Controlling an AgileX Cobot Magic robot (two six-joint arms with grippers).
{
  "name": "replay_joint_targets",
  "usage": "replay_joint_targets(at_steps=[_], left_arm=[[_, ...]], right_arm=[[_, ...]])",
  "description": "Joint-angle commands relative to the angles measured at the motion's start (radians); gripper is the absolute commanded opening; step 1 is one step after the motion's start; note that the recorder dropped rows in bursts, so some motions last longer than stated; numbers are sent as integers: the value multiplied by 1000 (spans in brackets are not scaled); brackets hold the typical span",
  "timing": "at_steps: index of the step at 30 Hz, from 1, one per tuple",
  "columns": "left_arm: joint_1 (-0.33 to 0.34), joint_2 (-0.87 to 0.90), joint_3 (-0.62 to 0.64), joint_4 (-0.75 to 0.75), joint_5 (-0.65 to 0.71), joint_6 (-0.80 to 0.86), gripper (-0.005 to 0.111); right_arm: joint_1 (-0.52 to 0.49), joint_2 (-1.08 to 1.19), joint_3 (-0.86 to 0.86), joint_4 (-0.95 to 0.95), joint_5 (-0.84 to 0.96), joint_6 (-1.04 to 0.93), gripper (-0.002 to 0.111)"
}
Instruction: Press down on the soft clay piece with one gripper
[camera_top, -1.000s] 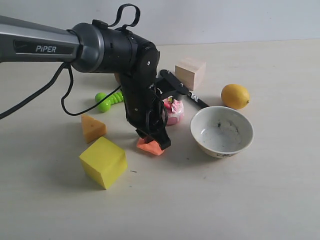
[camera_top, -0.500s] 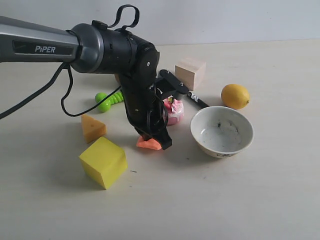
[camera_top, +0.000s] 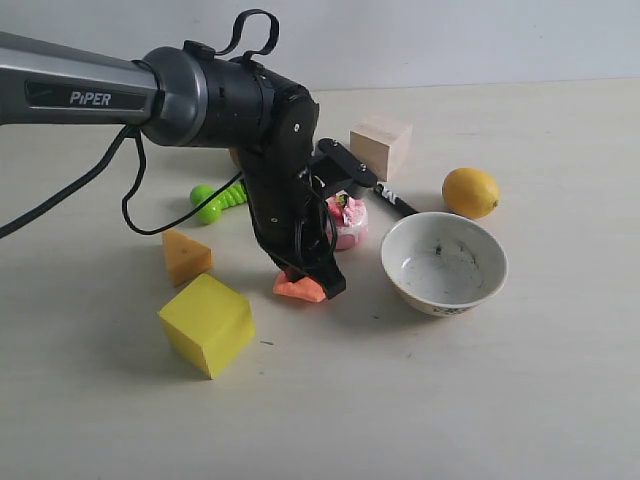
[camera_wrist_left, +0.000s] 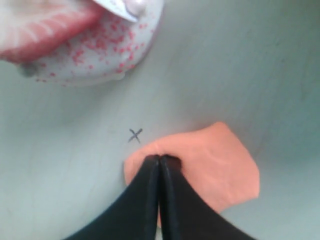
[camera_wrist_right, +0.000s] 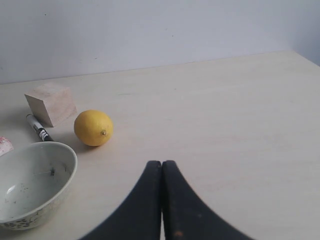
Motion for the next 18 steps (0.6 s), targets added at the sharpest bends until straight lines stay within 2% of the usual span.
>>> replay_joint_targets(at_steps=[1,4,6,18], left_arm=[[3,-20,3,0,-14,-8,15],[3,-22,3,0,-14,-8,27],[3,-22,3,0,-14,-8,30],[3,-26,3,0,-18,-8,31]], right_arm=[[-4,-6,5,0,-5,1,0],[-4,-6,5,0,-5,1,0],[-4,-6,5,0,-5,1,0],[-4,-6,5,0,-5,1,0]])
